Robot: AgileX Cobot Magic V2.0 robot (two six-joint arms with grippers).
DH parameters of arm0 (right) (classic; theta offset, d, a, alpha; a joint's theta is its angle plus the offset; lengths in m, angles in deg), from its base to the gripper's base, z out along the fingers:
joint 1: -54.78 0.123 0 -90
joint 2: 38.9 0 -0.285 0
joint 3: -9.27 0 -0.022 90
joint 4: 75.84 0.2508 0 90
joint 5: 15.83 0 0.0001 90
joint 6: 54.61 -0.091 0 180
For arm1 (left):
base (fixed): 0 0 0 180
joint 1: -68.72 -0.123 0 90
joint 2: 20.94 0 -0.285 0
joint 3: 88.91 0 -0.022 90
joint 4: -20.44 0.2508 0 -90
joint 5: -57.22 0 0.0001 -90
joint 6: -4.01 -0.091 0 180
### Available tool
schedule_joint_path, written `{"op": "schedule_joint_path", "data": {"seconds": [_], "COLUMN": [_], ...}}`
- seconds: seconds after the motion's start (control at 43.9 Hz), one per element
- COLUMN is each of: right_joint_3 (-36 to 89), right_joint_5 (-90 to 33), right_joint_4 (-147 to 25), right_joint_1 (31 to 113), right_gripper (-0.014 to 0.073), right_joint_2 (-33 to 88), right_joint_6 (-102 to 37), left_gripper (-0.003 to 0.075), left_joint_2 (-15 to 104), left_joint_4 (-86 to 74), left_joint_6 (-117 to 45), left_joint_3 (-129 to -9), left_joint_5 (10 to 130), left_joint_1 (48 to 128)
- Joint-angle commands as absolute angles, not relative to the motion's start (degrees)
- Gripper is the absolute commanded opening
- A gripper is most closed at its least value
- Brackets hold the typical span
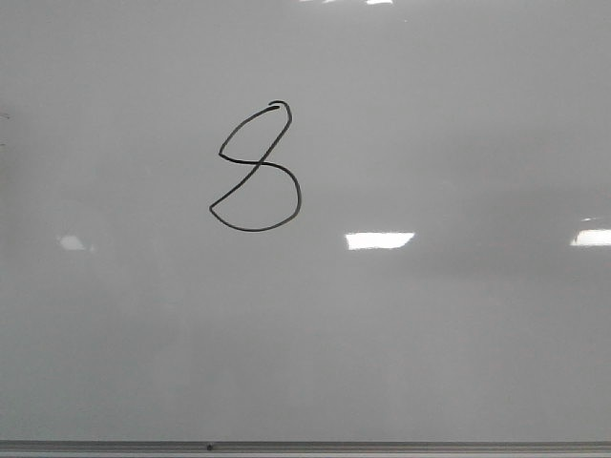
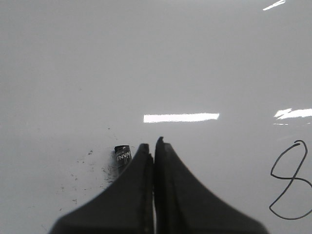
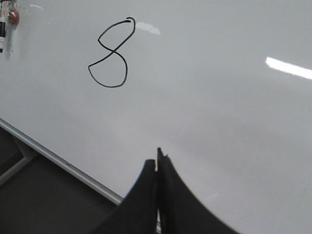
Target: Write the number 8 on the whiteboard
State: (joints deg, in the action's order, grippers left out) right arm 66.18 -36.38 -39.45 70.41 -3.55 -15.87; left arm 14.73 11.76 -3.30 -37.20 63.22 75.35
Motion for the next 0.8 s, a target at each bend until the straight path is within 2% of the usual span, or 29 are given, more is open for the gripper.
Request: {"op": "schedule_joint_path", "data": {"seconds": [0.0,0.41,0.774], "right_joint_3": [64.6,64.6,64.6], "right_joint_5": [-33.0,-33.0,-33.0], "right_joint_4": [-38.3,-38.3,-38.3], "right_joint_1": [70.2,70.2,70.2], "right_gripper": [-0.0067,-0.0067,-0.0067], "right_joint_2": [-3.4,-3.4,-3.4], "right_joint_6": [-15.7,-15.7,-15.7], "left_gripper": [-0.0019,-0.0019,-0.0019], "left_joint_2": [14.9,13.0,-7.6], "left_joint_4": [11.7,15.6,14.9], "left_joint_6": [-3.2,-3.2,-3.2], "left_joint_3": [-38.7,-36.5,-20.0], "left_joint_5": [59.0,58.7,59.0], "left_joint_1": [75.5,75.5,68.9]}}
